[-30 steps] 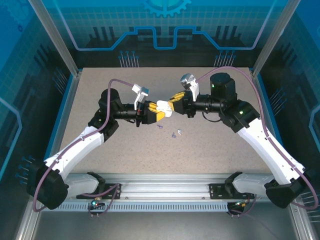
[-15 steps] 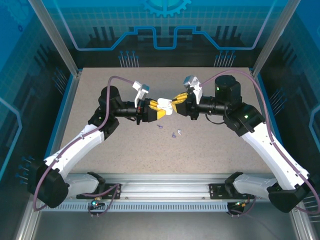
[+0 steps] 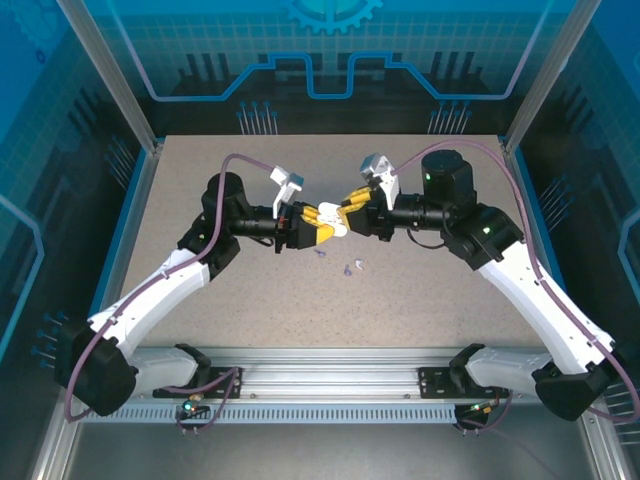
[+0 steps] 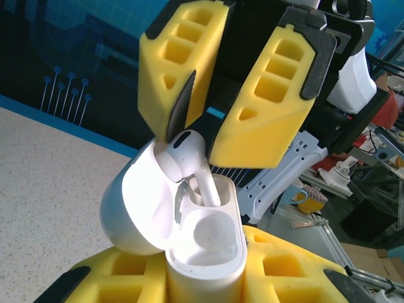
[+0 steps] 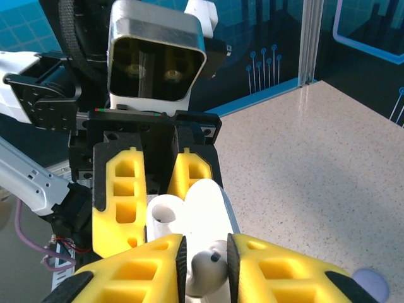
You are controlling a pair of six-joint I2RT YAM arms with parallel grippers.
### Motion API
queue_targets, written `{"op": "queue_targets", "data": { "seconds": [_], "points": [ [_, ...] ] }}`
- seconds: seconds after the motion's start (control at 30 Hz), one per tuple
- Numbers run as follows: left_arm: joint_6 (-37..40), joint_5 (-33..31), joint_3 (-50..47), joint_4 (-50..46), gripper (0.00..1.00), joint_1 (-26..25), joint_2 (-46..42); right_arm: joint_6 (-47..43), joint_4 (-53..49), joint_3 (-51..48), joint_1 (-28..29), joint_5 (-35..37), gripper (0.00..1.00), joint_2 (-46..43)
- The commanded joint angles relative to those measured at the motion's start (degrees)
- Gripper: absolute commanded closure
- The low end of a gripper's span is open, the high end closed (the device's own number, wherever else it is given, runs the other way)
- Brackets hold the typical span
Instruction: Insert wireless bluetooth earbuds into charging case
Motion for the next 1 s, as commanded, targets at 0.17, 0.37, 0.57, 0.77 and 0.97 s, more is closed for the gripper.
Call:
{"op": "queue_targets", "data": {
  "seconds": [0.17,0.37,0.57,0.77,0.97],
  "points": [
    [3.6,-2.0,2.7,-2.2,0.94,-0.3,0.2,0.5,-5.7,3.3,1.2,0.3,0.71,1.9],
    [5.0,-4.4,3.0,-3.5,0.94,-0.3,0.0,0.9,-8.6,5.2,1.3,0.5,0.69,3.5],
    [5.5,-7.2,3.1,-4.4,0.94,-0.3,-0.3,1.5,-10.9,6.7,1.5,3.6,0.69,4.5],
    [6.3,-8.9,3.6,-5.4,0.94,-0.3,-0.2,2.7,-12.0,7.7,1.6,5.7,0.69,5.3],
    [6.3,-8.9,3.7,-5.0,0.94,-0.2,0.0,3.2,-12.9,8.7,1.9,6.2,0.69,6.5]
  ]
}}
